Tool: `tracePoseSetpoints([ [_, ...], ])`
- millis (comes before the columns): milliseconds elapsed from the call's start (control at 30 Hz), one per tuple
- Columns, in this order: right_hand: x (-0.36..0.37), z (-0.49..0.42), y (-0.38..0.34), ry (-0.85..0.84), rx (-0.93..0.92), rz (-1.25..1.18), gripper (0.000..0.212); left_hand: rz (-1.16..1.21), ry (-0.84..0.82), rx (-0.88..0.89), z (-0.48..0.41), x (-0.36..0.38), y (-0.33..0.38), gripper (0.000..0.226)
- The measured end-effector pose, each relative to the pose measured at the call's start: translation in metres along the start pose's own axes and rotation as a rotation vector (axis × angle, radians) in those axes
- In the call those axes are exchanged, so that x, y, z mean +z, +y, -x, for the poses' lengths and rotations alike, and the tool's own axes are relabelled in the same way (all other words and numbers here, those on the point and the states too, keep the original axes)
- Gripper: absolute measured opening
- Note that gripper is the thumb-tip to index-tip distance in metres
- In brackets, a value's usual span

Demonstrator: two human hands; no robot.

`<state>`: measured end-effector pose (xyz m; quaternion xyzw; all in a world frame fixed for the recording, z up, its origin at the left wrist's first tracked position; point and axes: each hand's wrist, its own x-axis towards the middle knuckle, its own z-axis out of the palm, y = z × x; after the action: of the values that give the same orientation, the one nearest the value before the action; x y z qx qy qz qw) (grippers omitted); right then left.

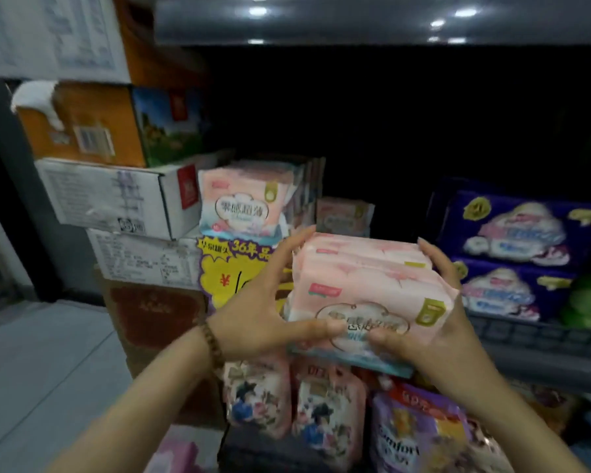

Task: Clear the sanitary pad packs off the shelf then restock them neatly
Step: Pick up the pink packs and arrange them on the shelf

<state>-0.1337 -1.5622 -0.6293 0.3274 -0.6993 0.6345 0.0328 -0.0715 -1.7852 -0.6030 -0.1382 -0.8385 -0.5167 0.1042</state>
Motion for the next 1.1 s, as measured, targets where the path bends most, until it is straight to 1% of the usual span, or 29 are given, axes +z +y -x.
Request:
tracePoseSetpoints([
  [100,-0.015,-0.041,-0.001,0.017,-0.099,0.081,0.110,-0.206,-0.021,0.054,-0.053,-0.020,0.014,0.085],
  [200,-0.024,-0.076,0.012,0.042,-0.106,0.134,0.103,-0.533,-0.067,0.012,-0.103,-0.030,0.018,0.087],
  [233,-0.026,-0.087,0.018,0.048,-0.099,0.141,0.102,-0.602,-0.077,-0.009,-0.117,-0.031,0.017,0.088],
  [300,-0.031,-0.104,0.037,0.056,-0.047,0.142,0.100,-0.675,-0.114,-0.064,-0.140,-0.027,0.010,0.086],
  [367,-0.034,-0.115,0.061,-0.003,0.040,0.171,0.095,-0.730,-0.189,-0.167,-0.153,-0.018,-0.005,0.083],
  [433,-0.035,-0.121,0.083,-0.046,0.118,0.283,0.088,-0.770,-0.269,-0.259,-0.159,-0.008,-0.021,0.079],
  [500,-0.035,-0.125,0.094,-0.040,0.172,0.366,0.083,-0.754,-0.270,-0.296,-0.159,-0.002,-0.027,0.078],
  [533,-0.035,-0.127,0.095,-0.039,0.176,0.399,0.083,-0.750,-0.245,-0.281,-0.157,-0.001,-0.026,0.076],
  [600,-0.033,-0.129,0.088,-0.057,0.156,0.512,0.087,-0.840,-0.152,-0.152,-0.150,-0.004,-0.014,0.069],
  [667,-0.033,-0.130,0.082,-0.078,0.057,0.694,0.090,-1.061,0.007,0.009,-0.142,-0.016,0.001,0.062],
  [733,-0.031,-0.131,0.076,-0.137,-0.054,0.944,0.087,-1.240,0.201,0.130,-0.135,-0.033,0.012,0.060],
  [767,-0.030,-0.133,0.076,-0.190,-0.064,1.038,0.086,-1.294,0.293,0.159,-0.133,-0.042,0.011,0.061],
  [833,-0.026,-0.138,0.076,-0.263,0.002,1.080,0.086,-1.331,0.436,0.113,-0.126,-0.056,0.003,0.067],
  [867,-0.024,-0.141,0.077,-0.276,0.027,1.066,0.086,-1.319,0.474,0.065,-0.122,-0.060,-0.004,0.072],
  [900,-0.022,-0.145,0.079,-0.282,0.033,1.060,0.087,-1.301,0.472,0.004,-0.118,-0.063,-0.013,0.078],
  [967,-0.020,-0.154,0.084,-0.290,0.028,1.071,0.087,-1.301,0.414,-0.077,-0.113,-0.067,-0.031,0.084],
  [1000,-0.019,-0.159,0.087,-0.292,0.030,1.064,0.087,-1.314,0.400,-0.081,-0.113,-0.070,-0.039,0.083],
  [1100,-0.015,-0.176,0.093,-0.308,0.076,0.996,0.086,-1.315,0.425,-0.031,-0.118,-0.076,-0.050,0.077],
])
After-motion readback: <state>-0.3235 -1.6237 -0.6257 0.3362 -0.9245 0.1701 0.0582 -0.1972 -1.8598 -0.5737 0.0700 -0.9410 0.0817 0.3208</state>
